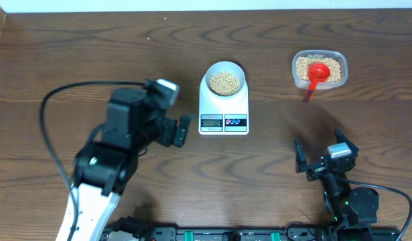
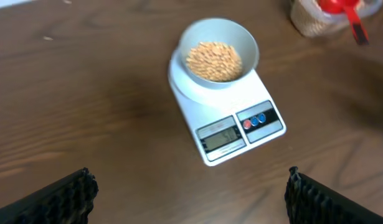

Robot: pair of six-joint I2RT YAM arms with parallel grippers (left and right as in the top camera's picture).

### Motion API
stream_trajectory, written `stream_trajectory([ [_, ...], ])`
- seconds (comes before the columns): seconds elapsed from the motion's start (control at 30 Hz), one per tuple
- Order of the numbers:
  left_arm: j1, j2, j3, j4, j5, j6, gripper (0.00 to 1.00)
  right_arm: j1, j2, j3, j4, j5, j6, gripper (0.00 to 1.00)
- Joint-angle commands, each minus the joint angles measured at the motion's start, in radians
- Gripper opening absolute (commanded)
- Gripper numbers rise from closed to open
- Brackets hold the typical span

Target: Scoop item into bowl and weigh 50g on scale

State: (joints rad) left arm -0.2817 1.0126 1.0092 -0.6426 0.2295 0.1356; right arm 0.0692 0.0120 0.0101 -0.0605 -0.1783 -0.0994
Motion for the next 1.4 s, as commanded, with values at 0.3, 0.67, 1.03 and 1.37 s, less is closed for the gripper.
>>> stream_trajectory([
  [0.3,0.13,-0.382,-0.311,0.194,-0.002,0.006,0.98,0.003,-0.007,-0.005,0.001,0.012,-0.014,0.99],
  [0.67,0.286,-0.724,-0.685,0.506,-0.023,-0.05,0.98,0.003,-0.007,-0.005,0.001,0.012,-0.014,0.99],
  [1.03,0.292,-0.883,-0.917,0.63,-0.092,-0.05,0.99,0.003,-0.007,-0.005,0.001,0.012,-0.014,0.99],
  [1.37,0.292,-0.995,-1.005,0.678,-0.093,-0.038,0.98,0.003,-0.007,-0.005,0.001,0.012,-0.014,0.99],
])
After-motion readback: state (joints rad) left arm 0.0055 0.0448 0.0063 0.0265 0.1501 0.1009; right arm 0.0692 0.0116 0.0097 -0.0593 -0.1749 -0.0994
